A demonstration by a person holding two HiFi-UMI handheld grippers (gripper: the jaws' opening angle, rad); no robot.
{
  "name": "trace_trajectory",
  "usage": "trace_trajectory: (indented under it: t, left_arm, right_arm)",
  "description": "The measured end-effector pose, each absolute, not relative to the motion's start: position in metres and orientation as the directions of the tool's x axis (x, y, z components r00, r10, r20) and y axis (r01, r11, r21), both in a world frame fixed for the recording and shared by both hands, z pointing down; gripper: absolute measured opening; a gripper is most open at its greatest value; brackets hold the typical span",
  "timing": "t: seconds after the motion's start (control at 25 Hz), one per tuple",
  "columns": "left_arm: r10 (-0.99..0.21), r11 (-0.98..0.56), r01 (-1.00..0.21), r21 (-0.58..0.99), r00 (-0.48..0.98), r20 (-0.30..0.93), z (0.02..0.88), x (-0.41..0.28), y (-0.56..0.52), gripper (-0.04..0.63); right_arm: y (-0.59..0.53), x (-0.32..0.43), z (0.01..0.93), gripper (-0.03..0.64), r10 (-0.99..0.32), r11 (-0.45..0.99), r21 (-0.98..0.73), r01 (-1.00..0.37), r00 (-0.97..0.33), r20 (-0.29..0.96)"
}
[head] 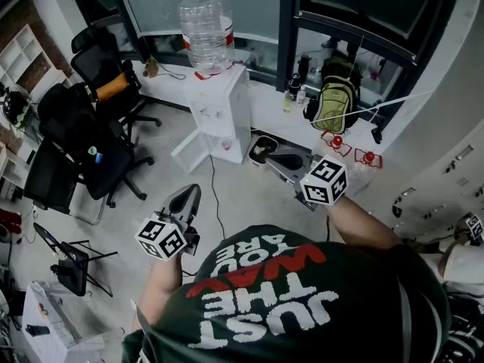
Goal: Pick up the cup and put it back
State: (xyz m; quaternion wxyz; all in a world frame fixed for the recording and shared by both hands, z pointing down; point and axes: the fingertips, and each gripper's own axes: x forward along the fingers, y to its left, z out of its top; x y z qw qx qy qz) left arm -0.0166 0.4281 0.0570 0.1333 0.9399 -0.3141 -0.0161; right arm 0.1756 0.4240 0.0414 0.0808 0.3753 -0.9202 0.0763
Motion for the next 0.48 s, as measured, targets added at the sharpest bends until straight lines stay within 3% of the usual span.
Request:
trace_trajectory:
  t: [0.48]
  left_arm:
    - [-0.621,-0.742,-0.610,0.280,0.782,0.055,0.062,0.053,0.443,0.003]
  right_arm:
    - [0.429,0.234,0.040,0.034,-0.644,0.739,-0.083,-0.668,-0.737,0.206]
